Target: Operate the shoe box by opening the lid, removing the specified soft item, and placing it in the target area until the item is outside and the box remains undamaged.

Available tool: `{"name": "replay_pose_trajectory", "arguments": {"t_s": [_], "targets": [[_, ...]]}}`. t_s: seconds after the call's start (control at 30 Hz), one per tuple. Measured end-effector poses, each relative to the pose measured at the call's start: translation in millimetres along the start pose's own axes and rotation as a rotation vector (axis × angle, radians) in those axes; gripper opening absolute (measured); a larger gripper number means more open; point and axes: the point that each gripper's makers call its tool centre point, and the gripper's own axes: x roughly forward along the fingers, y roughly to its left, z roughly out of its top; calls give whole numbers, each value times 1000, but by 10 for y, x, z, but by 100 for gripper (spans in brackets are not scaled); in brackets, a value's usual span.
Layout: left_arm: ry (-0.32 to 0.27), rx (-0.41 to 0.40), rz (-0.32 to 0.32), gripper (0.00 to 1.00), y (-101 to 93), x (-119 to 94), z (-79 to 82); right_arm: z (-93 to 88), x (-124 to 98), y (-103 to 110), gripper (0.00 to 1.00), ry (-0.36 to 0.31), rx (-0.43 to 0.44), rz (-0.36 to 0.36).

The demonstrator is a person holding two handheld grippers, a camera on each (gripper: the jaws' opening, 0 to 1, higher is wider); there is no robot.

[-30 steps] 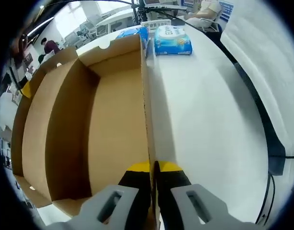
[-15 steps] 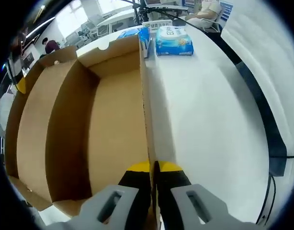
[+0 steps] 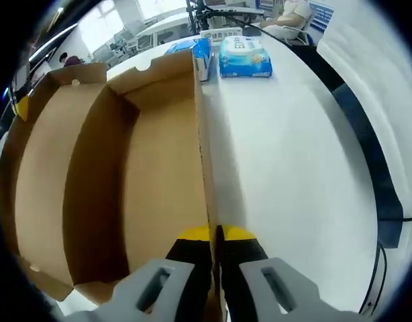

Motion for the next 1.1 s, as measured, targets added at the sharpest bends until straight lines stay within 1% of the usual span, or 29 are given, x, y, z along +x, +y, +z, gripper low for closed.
{"name": "replay_pose_trajectory", "arguments": {"t_s": [0.2, 0.4, 0.43, 0.6, 0.73, 1.1], "targets": [[1, 1, 3, 1, -15, 8, 4, 4, -138, 51, 3, -15, 4, -59], [1, -1, 2, 1, -21, 8, 0, 19, -275, 103, 3, -23, -35, -138], [0, -1, 2, 1, -23, 6, -3, 28, -302, 114, 3, -24, -51, -155], [3, 1, 0, 1, -25, 15, -8, 12, -384, 156, 3, -23, -56, -188], [4, 3, 0, 1, -32, 27, -16, 20, -458, 187, 3, -29, -44, -215], [4, 12, -7, 1, -45, 33, -18, 12, -640, 338, 4, -30, -71, -283]]}}
